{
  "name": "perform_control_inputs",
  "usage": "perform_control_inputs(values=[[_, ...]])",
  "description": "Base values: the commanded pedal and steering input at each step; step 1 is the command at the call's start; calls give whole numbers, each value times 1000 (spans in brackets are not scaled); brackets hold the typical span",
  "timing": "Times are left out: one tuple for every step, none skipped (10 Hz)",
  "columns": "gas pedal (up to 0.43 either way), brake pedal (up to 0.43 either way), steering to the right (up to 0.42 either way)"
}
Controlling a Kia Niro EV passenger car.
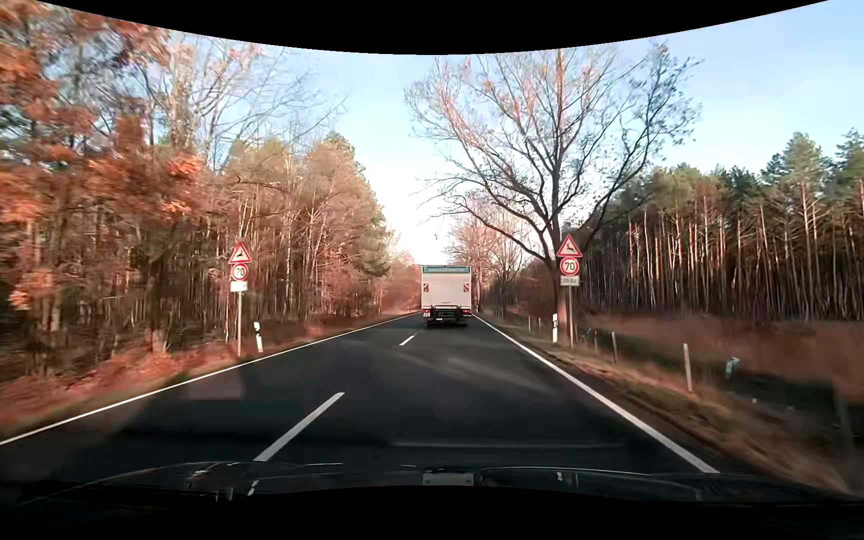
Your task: Follow the waypoints while adhering to traffic rules and regulations
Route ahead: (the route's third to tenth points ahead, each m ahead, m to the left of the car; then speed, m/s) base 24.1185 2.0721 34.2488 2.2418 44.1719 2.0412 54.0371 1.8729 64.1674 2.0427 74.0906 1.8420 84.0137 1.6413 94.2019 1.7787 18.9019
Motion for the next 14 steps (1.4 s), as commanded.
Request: perform_control_inputs(values=[[79,0,0],[79,0,0],[87,0,0],[87,0,0],[87,0,0],[87,0,0],[98,0,0],[98,0,0],[110,0,-1],[110,0,-1],[110,0,-1],[110,0,-1],[118,0,-1],[118,0,-2]])
